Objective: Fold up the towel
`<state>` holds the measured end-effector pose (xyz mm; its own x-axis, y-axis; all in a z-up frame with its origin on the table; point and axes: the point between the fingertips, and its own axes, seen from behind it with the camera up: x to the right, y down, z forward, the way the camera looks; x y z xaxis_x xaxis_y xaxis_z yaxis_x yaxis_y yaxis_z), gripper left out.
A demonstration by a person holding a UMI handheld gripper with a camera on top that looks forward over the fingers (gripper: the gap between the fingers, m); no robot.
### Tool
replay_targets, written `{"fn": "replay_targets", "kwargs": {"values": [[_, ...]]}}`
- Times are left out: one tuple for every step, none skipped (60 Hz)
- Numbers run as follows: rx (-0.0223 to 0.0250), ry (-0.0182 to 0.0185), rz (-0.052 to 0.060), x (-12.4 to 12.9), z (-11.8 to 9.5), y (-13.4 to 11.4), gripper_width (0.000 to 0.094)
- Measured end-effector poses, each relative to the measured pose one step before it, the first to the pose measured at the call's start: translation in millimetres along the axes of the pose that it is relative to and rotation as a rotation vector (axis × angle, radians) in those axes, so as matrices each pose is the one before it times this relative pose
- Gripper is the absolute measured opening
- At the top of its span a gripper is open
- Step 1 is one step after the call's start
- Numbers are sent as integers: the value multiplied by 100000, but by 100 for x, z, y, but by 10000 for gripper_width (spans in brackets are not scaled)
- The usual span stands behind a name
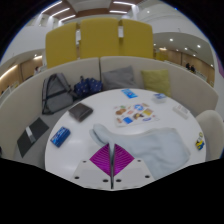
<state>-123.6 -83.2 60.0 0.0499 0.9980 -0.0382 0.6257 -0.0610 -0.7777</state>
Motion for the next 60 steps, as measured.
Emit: {"fn": "replay_targets", "kwargs": {"values": [[694,499,1048,874,-390,-699,20],[478,668,689,950,-341,-638,21],[357,663,528,1001,-325,-589,21],[312,632,496,994,-239,-564,21],[425,708,631,938,-28,-421,21],[372,777,588,1081,46,-567,21],[373,758,270,1127,3,-466,22],[298,948,-57,1175,52,-400,22],[90,1198,-240,1260,118,-262,23],[-122,1419,-313,1291,156,-156,23],[-378,1636,-500,1304,224,-19,25],[-500,1621,-888,1179,132,237,28],[-551,1723,-1076,1131,369,102,31],[-221,1668,-841,1151,353,74,37],[80,1577,-549,1092,315,123,40],[136,1368,-493,1034,384,172,40],[-33,1298,-789,965,447,249,40],[-231,1304,-999,908,432,333,40],[-420,1266,-1076,947,320,344,40],[-552,1332,-930,792,567,386,41],[-485,992,-619,649,509,417,41],[-500,624,-539,496,486,424,41],[-620,256,-550,420,449,423,42],[-861,-10,-470,355,477,452,61],[-1109,-2,-310,353,458,467,94],[-1035,-303,-229,279,379,414,192],[-995,-530,-361,295,-10,383,289],[-671,-389,-257,228,226,282,387],[-520,-56,-202,306,128,202,485],[-427,417,-88,407,55,166,583],[-330,433,-120,400,-91,147,681],[-235,101,57,331,-173,54,779],[-32,258,240,377,-276,-8,877],[144,299,449,397,-384,-80,877],[148,-181,571,326,-702,-109,881],[225,-419,744,226,-599,-142,878],[59,-817,942,159,-754,-102,874],[-26,-964,1066,123,-858,-98,865],[-174,-1228,1011,66,-984,-72,862],[-312,-1270,908,48,-1103,-43,865],[-443,-1133,896,60,-1247,-26,866],[-220,-1042,1018,88,-1511,-68,866],[115,-1018,858,79,-1423,-110,867],[418,-1089,741,55,-1469,-161,869],[464,-1120,393,8,-1482,-152,869],[341,-1021,33,32,-1541,-115,867],[117,-852,-255,64,-1557,-62,866],[-113,-615,-419,83,-1606,18,866],[-187,-415,-376,138,-1634,57,866],[-182,-165,-192,5,-1388,129,864],[-255,-27,-219,202,-1731,208,863],[-272,-100,-216,225,-1672,230,863],[-258,-81,-256,208,-1603,232,866],[-289,-57,-86,218,-1554,303,867],[-390,38,95,234,-1525,387,864],[-439,89,139,231,-1465,426,868],[-458,52,-65,192,-1405,470,867],[-444,-100,-473,175,-1354,503,870],[-380,-216,-831,60,-788,476,871],[-418,-135,-795,99,-1193,526,869]]}}
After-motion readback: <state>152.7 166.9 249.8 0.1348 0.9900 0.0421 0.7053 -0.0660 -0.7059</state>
